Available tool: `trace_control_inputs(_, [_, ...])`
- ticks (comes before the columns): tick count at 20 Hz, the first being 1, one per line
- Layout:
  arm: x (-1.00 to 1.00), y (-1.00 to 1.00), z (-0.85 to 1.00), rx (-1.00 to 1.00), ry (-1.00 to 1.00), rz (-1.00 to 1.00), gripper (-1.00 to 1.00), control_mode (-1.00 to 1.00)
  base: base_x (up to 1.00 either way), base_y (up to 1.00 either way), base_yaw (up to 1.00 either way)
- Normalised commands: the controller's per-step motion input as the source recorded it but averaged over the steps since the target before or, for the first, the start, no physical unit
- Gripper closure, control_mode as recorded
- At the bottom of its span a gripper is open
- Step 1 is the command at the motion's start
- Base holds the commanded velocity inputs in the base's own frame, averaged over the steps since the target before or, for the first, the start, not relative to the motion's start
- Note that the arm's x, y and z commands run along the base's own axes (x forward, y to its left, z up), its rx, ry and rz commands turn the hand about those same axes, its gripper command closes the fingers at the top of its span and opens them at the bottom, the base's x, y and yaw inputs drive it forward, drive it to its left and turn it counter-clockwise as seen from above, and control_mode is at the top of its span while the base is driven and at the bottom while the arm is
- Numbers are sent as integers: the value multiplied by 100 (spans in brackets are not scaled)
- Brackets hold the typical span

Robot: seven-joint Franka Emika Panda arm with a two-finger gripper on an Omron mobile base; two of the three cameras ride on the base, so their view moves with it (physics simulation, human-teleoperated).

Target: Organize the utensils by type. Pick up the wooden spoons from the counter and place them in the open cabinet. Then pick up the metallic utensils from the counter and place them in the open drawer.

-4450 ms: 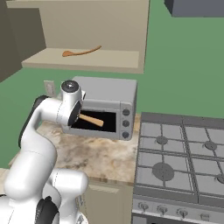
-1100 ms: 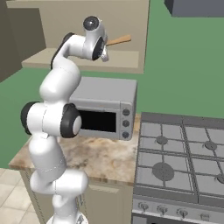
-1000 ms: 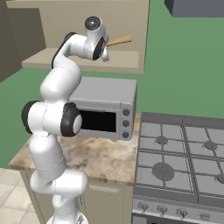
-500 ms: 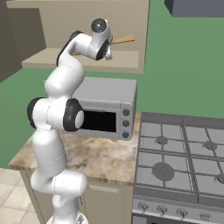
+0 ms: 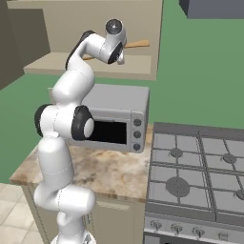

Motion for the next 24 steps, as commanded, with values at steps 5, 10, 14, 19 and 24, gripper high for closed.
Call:
trace_control_inputs(5, [3,-7,-28,7,0,0,100,-100,0,0,0])
trace_control_inputs(10, [0,0,-34,6,0,0,100,-100,0,0,0])
trace_control_inputs(14, [0,0,-30,5,-5,0,100,-100,0,0,0])
trace_control_inputs(19, [1,0,-31,6,-6,0,100,-100,0,0,0])
trace_control_inputs(24, [7,1,-36,4,0,0,-100,-100,0,0,0])
